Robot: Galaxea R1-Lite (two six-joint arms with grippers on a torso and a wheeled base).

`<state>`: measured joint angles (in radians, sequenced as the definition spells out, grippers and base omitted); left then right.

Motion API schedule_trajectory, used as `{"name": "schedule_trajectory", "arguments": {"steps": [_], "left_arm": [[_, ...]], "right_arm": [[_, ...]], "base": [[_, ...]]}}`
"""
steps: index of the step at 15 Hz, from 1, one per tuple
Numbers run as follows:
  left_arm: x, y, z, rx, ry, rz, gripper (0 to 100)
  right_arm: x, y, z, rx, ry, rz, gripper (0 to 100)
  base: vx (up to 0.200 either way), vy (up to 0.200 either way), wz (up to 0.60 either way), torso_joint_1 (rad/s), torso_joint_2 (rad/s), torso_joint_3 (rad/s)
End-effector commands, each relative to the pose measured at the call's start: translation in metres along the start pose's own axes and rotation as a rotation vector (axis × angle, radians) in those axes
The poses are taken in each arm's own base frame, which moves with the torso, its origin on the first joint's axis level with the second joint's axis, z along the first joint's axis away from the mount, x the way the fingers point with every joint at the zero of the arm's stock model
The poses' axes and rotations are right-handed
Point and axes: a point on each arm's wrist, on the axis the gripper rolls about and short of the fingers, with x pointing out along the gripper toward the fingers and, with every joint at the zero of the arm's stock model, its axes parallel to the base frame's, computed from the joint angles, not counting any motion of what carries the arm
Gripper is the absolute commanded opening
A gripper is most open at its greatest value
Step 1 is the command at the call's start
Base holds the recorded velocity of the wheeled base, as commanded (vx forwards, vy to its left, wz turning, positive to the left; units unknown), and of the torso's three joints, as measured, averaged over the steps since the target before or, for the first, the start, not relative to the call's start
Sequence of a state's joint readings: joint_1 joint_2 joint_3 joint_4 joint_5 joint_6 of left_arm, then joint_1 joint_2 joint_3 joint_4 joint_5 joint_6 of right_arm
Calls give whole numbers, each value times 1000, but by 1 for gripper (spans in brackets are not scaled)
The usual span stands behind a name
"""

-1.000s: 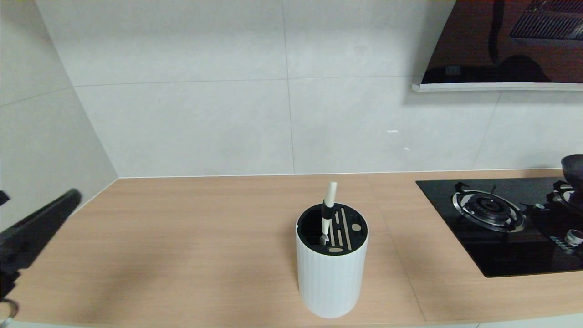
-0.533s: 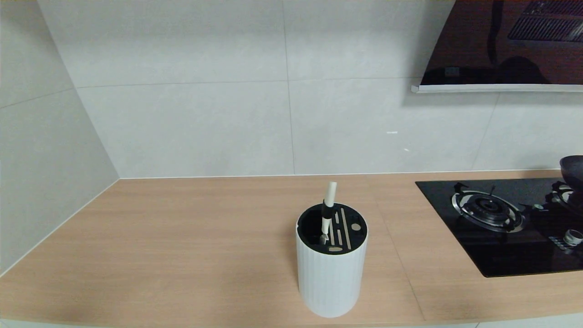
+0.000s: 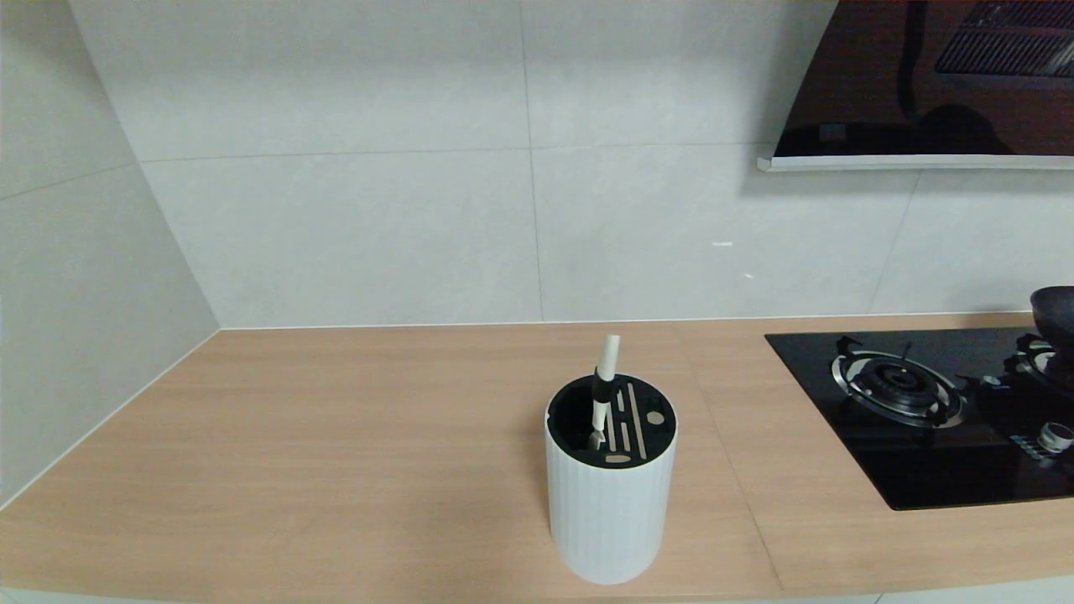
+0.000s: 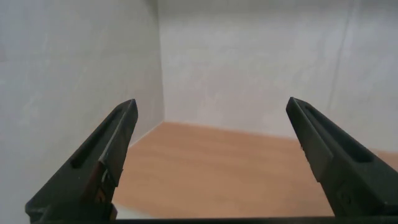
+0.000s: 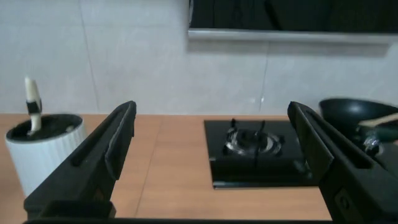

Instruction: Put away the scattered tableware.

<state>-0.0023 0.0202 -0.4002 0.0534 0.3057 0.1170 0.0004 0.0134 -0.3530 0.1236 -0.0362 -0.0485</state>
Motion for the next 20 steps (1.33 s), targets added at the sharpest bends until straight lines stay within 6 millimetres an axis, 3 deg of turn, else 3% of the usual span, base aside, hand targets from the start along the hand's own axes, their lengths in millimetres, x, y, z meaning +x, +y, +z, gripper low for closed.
{"name": "schedule_trajectory", "arguments": {"steps": [1, 4, 7, 12, 20], "left_arm": [[4, -6, -31, 26, 81, -48, 100], [13, -15, -72, 42, 135, -90, 100], [14, -19, -95, 34, 192, -178, 100], [10, -23, -106, -56, 310, -331, 100], [10, -23, -106, -59, 303, -331, 100]], "right_arm": [[10, 3, -41, -8, 126, 11, 100], [20, 6, -73, -5, 138, 69, 100], [19, 7, -85, -2, 207, 103, 100], [19, 7, -87, 2, 219, 103, 100], [19, 7, -87, 14, 219, 106, 100]], "base": [[0, 0, 0, 0, 0, 0], [0, 0, 0, 0, 0, 0], [0, 0, 0, 0, 0, 0], [0, 0, 0, 0, 0, 0], [0, 0, 0, 0, 0, 0]]}}
